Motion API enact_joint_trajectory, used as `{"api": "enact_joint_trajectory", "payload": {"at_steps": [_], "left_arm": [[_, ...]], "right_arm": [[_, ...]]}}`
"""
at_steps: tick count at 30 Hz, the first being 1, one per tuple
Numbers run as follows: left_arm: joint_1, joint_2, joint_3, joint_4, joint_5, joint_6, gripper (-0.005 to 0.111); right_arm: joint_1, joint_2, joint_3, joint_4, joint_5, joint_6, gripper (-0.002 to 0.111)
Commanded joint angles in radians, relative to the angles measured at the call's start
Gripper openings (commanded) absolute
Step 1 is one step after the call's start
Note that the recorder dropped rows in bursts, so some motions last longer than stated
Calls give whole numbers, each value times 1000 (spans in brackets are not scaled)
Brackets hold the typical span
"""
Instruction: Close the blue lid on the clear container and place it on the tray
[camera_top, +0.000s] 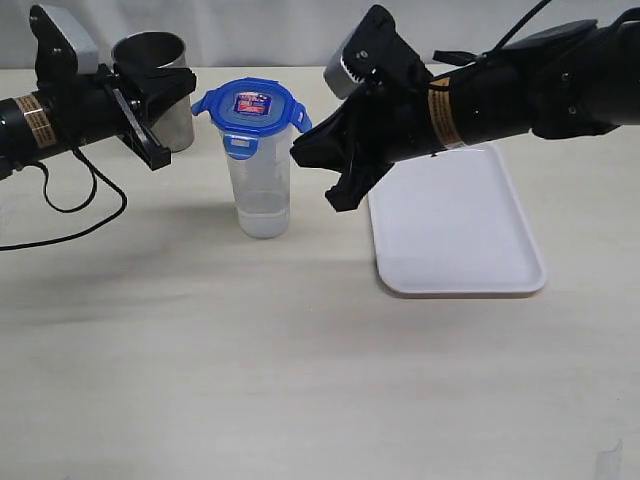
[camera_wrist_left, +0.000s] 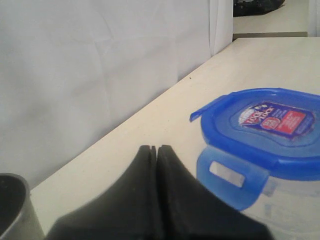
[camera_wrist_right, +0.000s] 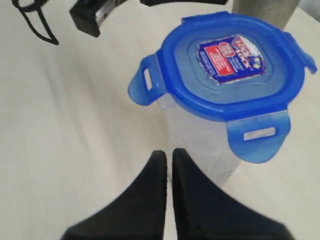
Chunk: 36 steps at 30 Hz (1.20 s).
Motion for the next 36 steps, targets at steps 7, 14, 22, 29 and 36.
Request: {"api": "enact_joint_trajectory", "payload": {"at_steps": [7, 14, 22, 29, 36], "left_arm": [[-2, 1, -6, 51, -48, -38, 0], [-2, 1, -6, 59, -48, -43, 0], [-2, 1, -6, 71, -44, -43, 0], [-2, 1, -6, 69, -44, -43, 0], [-2, 1, -6, 72, -44, -52, 0]], "right_arm": [[1, 7, -8, 36, 77, -78, 4], [1, 15, -8, 46, 100, -94, 4], [1, 15, -8, -1, -48, -124, 4], [1, 19, -8, 22, 5, -127, 4], [1, 34, -8, 119, 45, -185, 4]]}}
